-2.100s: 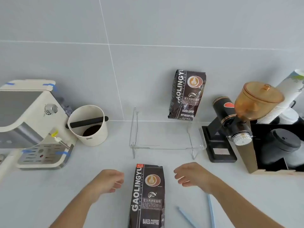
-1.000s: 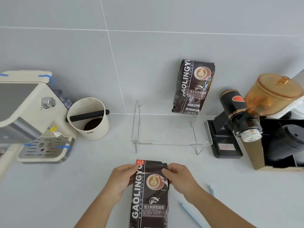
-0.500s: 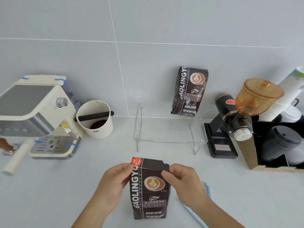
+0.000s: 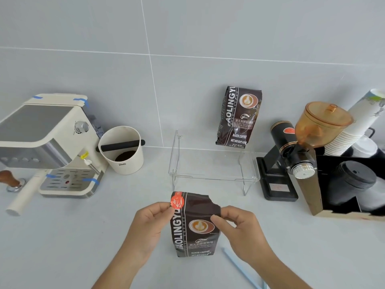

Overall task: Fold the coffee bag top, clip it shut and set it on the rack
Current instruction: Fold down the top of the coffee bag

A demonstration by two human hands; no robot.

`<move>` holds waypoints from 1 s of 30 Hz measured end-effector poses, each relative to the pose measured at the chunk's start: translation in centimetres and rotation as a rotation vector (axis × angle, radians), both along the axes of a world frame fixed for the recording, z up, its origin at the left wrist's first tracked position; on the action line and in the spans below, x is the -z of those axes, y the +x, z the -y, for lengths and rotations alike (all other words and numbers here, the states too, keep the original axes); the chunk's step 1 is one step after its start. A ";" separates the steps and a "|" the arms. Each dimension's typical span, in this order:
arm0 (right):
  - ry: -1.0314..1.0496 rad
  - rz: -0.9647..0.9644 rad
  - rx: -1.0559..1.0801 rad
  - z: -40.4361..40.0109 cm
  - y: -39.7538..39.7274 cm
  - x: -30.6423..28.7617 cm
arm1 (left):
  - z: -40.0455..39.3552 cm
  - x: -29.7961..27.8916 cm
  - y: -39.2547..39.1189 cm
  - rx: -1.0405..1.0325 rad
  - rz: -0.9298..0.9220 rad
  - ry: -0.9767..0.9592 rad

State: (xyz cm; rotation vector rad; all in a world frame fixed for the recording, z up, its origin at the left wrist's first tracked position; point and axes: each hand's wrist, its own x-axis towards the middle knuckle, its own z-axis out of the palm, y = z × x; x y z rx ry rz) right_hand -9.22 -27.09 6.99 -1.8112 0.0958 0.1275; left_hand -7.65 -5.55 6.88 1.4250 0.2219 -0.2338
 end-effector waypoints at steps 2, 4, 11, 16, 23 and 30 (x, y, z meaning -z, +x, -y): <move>-0.022 0.019 -0.003 0.0 0.1 -0.3 | 0.2 -0.5 0.1 -0.026 0.018 0.024; -0.033 0.026 0.021 -0.2 0.3 -0.8 | 0.5 -1.2 0.3 -0.050 0.052 0.037; -0.088 0.035 -0.008 -1.5 1.5 -2.7 | 0.6 -2.5 0.6 -0.079 0.064 0.118; -0.209 0.078 -0.009 -2.0 1.3 -3.2 | -0.3 -2.4 0.4 0.069 0.183 0.375; -0.311 0.163 -0.084 -2.3 0.9 -3.4 | -1.2 -2.6 0.0 0.138 0.311 0.587; -0.401 0.237 -0.133 -1.9 0.9 -3.4 | -1.0 -2.0 0.4 0.214 0.382 0.617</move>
